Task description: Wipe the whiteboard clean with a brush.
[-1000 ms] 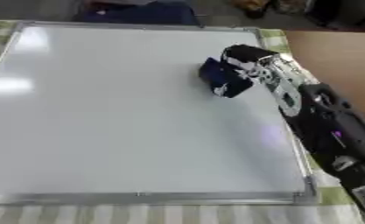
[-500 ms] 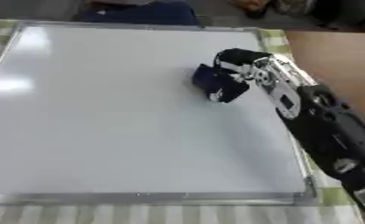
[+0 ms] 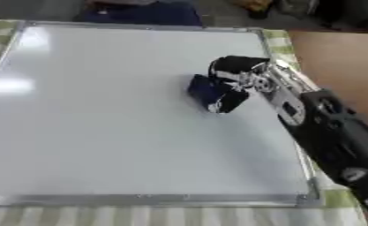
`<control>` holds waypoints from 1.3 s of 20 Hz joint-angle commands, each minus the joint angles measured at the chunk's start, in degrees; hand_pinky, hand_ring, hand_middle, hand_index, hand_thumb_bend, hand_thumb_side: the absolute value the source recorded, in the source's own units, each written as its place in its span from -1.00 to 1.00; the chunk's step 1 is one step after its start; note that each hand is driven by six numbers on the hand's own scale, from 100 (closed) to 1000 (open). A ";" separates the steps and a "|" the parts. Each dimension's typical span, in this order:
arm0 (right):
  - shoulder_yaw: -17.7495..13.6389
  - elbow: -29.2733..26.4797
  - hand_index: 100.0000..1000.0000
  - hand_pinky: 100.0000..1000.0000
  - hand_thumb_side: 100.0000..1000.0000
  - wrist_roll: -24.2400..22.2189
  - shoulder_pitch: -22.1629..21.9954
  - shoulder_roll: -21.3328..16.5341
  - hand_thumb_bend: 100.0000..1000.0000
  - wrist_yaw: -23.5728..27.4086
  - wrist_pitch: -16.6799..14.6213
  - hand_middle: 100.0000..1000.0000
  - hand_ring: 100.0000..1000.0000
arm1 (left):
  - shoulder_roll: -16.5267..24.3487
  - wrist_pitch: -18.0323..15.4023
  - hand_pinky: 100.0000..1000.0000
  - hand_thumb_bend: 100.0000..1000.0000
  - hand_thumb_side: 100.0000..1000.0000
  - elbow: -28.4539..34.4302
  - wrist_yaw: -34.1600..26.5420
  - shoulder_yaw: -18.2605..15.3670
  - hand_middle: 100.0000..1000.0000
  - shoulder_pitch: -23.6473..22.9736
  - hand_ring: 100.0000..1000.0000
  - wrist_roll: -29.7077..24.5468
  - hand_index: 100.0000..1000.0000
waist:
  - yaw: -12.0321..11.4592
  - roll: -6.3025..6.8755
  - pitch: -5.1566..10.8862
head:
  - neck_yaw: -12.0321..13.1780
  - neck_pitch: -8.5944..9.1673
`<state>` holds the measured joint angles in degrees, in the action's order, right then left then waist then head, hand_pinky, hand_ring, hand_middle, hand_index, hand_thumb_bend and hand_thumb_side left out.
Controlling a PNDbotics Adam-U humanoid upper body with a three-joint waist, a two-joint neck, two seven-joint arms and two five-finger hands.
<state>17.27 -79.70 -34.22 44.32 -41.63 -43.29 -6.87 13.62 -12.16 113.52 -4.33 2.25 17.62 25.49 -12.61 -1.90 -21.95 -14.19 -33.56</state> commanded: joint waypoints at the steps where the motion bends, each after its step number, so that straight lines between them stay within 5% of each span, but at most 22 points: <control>1: 0.19 -1.01 -0.80 0.25 -0.44 -0.05 0.38 -1.46 -0.99 -0.23 0.26 -0.49 0.37 | 1.21 -0.10 0.17 -0.77 1.00 1.07 -0.18 0.07 0.55 0.46 0.58 -0.14 0.15 | -0.13 0.08 1.04 | 0.21 0.79; 26: -6.80 13.33 -0.82 0.23 -0.47 9.26 2.85 0.11 -1.00 -7.43 6.21 -0.54 0.34 | 1.16 -0.01 0.17 -0.78 1.00 1.07 0.03 -0.08 0.56 0.21 0.59 -0.05 0.16 | -0.16 0.35 0.60 | 0.16 0.81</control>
<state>11.07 -67.91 -25.32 46.99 -40.47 -49.51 -1.18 13.63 -12.16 113.52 -4.33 2.24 17.62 25.49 -12.74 -1.83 -22.10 -14.04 -33.54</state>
